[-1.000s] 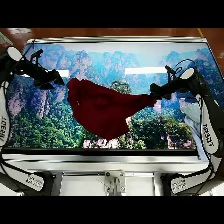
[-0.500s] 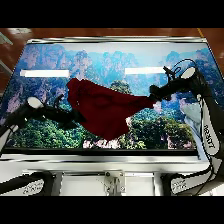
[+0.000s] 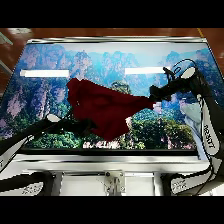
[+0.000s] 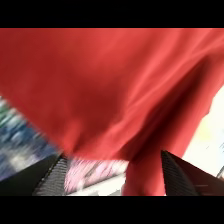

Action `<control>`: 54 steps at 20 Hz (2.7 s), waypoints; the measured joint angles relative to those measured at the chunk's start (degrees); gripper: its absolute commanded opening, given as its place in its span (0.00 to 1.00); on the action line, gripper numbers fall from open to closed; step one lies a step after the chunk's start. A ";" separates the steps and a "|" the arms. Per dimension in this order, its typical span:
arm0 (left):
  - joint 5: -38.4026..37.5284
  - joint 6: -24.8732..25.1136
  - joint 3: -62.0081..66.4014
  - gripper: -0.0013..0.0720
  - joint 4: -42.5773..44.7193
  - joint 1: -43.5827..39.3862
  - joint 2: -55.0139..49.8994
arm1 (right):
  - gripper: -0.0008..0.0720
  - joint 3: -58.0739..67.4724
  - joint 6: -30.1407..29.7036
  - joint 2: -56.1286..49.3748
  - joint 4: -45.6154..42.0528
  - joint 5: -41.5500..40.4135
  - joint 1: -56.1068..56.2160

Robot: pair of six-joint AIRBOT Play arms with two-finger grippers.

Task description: Fold the shirts.

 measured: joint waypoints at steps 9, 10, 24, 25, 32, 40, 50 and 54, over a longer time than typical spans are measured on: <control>-0.57 6.82 18.93 0.07 8.55 0.59 11.76 | 0.10 2.64 -3.69 7.39 -0.07 1.03 -0.59; -1.14 5.70 23.89 0.07 13.55 1.90 15.74 | 0.10 4.39 -4.79 10.56 -0.07 0.74 -0.87; -29.90 -8.96 78.12 0.07 39.78 14.47 38.93 | 0.10 22.51 6.16 53.66 -9.55 -2.03 -0.11; -31.28 -9.38 78.55 0.07 40.46 14.53 39.50 | 0.10 22.64 7.48 55.10 -11.13 -0.39 -0.11; -43.08 -11.15 72.81 0.07 48.04 14.62 39.47 | 0.10 22.23 13.20 52.33 -16.31 16.13 0.00; -41.53 -13.75 52.37 0.07 63.08 14.62 23.45 | 0.10 5.95 11.56 26.43 -13.99 9.25 0.07; -11.26 -16.00 47.89 0.07 52.54 14.73 -9.68 | 0.14 1.46 7.50 -0.74 -4.59 -31.08 1.18; -9.88 -16.22 47.84 0.96 41.94 14.95 -16.96 | 0.93 1.51 6.91 -4.52 -2.80 -33.53 2.86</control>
